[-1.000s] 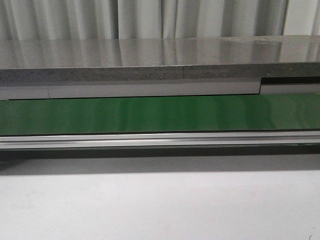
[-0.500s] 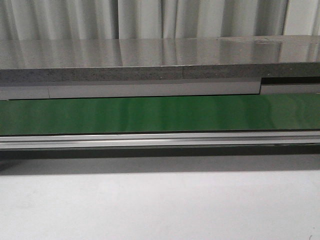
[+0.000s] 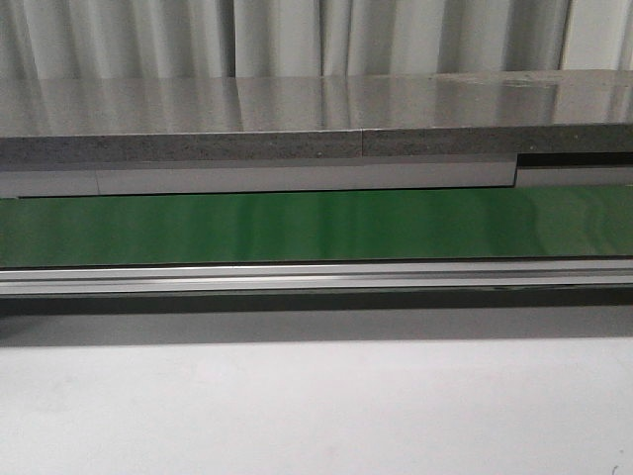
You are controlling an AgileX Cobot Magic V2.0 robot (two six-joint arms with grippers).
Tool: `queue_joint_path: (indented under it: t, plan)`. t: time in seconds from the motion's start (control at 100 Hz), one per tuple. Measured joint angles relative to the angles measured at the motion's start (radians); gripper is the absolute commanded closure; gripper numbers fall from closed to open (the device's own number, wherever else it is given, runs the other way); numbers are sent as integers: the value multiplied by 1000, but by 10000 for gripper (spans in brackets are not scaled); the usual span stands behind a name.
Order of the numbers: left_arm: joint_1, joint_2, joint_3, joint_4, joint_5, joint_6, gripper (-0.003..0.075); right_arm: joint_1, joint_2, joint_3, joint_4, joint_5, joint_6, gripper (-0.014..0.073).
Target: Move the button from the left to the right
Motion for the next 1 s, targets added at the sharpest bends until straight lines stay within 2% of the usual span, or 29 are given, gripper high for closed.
queue_joint_path:
  t: [0.34, 1.0]
  plan:
    - [0, 0, 0, 0, -96, -8, 741, 0, -1, 0, 0, -1, 0, 661]
    - [0, 0, 0, 0, -98, -10, 741, 0, -1, 0, 0, -1, 0, 661]
